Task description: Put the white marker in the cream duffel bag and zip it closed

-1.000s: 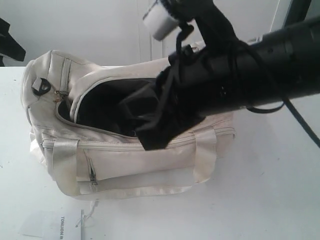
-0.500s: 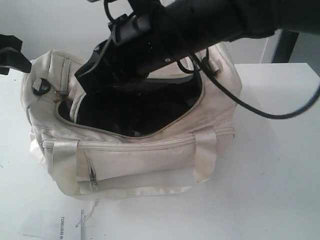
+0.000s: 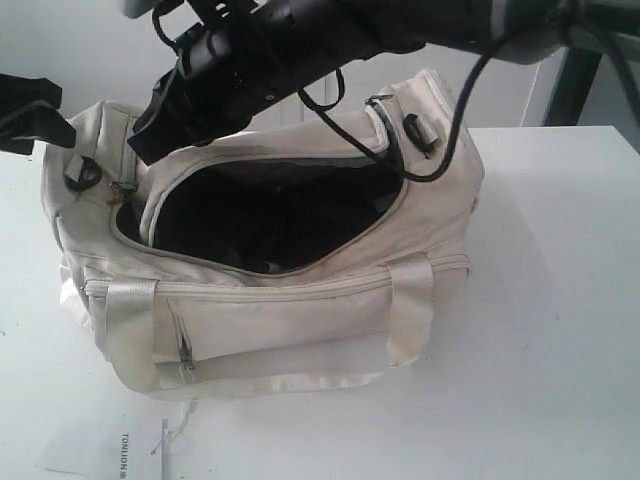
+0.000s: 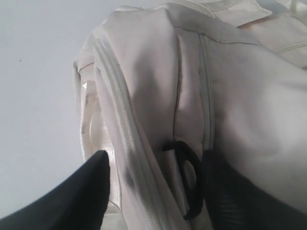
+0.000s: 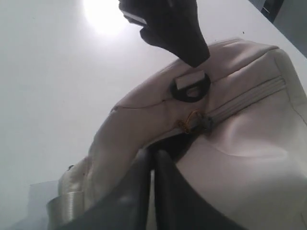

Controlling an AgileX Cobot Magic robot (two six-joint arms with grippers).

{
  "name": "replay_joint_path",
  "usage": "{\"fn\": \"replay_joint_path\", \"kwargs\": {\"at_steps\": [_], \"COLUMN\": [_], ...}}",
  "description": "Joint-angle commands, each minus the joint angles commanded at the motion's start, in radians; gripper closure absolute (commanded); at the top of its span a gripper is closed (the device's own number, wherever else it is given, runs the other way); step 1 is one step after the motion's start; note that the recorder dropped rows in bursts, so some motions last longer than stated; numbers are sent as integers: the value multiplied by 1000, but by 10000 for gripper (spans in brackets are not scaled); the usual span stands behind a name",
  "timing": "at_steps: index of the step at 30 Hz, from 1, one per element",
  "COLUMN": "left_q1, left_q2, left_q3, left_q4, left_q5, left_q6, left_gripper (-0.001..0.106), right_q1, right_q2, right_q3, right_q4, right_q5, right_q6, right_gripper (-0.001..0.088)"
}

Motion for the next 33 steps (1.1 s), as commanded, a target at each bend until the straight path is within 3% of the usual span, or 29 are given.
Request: {"fn": "replay_joint_path", "kwargs": {"at_steps": [4, 6, 7, 9, 12, 13, 16, 22, 28, 33], "left_q1": [0, 0, 0, 0, 0, 0, 0, 0, 0, 0], "left_q2": [8, 8, 8, 8, 24, 29, 40, 40, 40, 40], "left_q3": [0, 0, 0, 0, 0, 0, 0, 0, 0, 0], "left_q4": [0, -3, -3, -4, -10, -10, -27, -84, -84, -84], "left_q5": [-13, -7, -7, -14, -16, -16, -12, -11, -24, -29], "left_q6": [4, 34, 36, 36, 63, 83, 114, 161, 184, 184], "left_gripper": [451, 637, 847, 1046, 898, 894, 1053, 1053, 1053, 1053], "right_q1": [23, 30, 30, 30, 30, 32, 38, 48, 68, 68], "right_q2": [69, 103, 121, 149, 170, 170, 127, 80, 156, 214], "right_q3": [-61, -81, -81, -81, -81, -81, -83, -83, -83, -116], "right_q4": [-19, -19, -16, -7, 52, 70, 82, 92, 118, 50], "right_q5": [-5, -16, -42, -80, -63, -62, -42, -44, -152, -118], "right_q6": [-2, -60, -106, -172, -293, -300, -232, -190, 82, 224], "right_gripper": [517, 497, 497, 497, 497, 497, 497, 498, 500, 518]}}
